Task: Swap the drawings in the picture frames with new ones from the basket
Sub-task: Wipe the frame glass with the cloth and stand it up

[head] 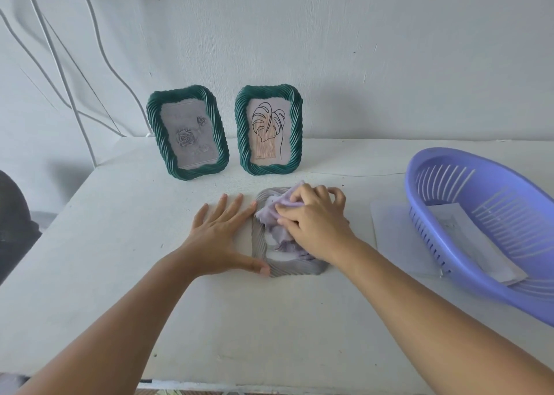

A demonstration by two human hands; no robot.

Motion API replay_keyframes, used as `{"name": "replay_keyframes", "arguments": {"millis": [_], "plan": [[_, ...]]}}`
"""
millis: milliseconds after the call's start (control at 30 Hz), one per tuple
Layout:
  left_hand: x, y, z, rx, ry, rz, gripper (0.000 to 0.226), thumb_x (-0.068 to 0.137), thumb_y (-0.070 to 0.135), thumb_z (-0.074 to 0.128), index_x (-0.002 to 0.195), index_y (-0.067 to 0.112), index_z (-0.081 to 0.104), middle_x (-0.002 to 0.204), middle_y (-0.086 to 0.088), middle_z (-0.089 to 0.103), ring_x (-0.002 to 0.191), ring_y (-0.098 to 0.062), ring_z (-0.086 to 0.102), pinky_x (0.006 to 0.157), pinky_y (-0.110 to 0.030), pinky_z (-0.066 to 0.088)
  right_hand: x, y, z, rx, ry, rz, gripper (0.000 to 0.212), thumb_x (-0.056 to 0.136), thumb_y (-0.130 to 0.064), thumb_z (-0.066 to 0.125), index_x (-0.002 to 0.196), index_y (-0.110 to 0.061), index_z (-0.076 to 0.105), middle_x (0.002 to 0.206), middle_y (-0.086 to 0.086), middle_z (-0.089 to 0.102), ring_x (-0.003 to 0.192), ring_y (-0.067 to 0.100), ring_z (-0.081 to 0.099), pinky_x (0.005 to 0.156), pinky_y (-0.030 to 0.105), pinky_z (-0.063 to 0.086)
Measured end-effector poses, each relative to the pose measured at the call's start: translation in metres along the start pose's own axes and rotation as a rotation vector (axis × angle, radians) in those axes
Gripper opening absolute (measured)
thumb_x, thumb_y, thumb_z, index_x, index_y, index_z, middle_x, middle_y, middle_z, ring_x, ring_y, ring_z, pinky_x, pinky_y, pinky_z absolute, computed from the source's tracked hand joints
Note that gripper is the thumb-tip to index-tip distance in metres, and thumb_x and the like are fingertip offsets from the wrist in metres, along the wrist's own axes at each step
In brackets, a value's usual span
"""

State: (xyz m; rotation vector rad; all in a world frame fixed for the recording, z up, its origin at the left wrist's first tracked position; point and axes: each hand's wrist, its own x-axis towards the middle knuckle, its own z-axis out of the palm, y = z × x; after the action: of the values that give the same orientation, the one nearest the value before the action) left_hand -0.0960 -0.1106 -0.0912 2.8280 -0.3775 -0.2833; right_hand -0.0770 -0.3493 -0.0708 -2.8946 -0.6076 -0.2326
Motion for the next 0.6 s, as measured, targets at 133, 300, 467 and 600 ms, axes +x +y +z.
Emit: {"name": "replay_keyframes", "arguments": {"millis": [133, 300, 467, 600], "plan": [[0.001, -0.001, 0.001, -0.004, 0.003, -0.004, 0.138, 0.041, 0.11, 0.047, 0.155, 0.056, -0.01, 0.167, 0.017, -0.018, 0.149, -0.006, -0.032, 0.124, -0.047, -0.015, -0.019, 0.021, -0.004, 0.03, 0.06, -0.031, 0.024, 0.097, -0.052, 0.054, 0.115, -0.047, 0.069, 0.114, -0.01, 0.052, 0.109, 0.021, 0.049, 0.106, 0.053, 0.023], [0.001, -0.001, 0.001, 0.005, -0.001, -0.004, 0.138, 0.041, 0.11, 0.047, 0.155, 0.055, -0.01, 0.167, 0.018, -0.018, 0.149, -0.006, -0.031, 0.124, -0.047, -0.015, 0.011, 0.01, -0.004, -0.028, 0.037, 0.105, 0.029, 0.101, -0.052, 0.049, 0.122, -0.045, 0.068, 0.116, -0.005, 0.049, 0.113, 0.022, 0.044, 0.104, 0.048, 0.021], [0.001, -0.002, 0.002, 0.0, 0.009, 0.0, 0.133, 0.041, 0.11, 0.047, 0.149, 0.063, -0.015, 0.167, 0.019, -0.018, 0.15, -0.006, -0.031, 0.124, -0.047, -0.014, 0.006, 0.008, 0.001, 0.062, -0.018, -0.037, 0.03, 0.101, -0.055, 0.047, 0.126, -0.052, 0.063, 0.117, -0.011, 0.045, 0.115, 0.018, 0.039, 0.107, 0.048, 0.017], [0.002, -0.003, 0.003, -0.003, 0.011, -0.004, 0.136, 0.041, 0.11, 0.047, 0.152, 0.059, -0.013, 0.166, 0.019, -0.019, 0.148, -0.005, -0.032, 0.124, -0.047, -0.015, -0.004, 0.033, -0.005, 0.082, -0.009, -0.081, 0.028, 0.099, -0.055, 0.052, 0.124, -0.056, 0.065, 0.114, -0.014, 0.048, 0.113, 0.017, 0.042, 0.108, 0.048, 0.018]]}}
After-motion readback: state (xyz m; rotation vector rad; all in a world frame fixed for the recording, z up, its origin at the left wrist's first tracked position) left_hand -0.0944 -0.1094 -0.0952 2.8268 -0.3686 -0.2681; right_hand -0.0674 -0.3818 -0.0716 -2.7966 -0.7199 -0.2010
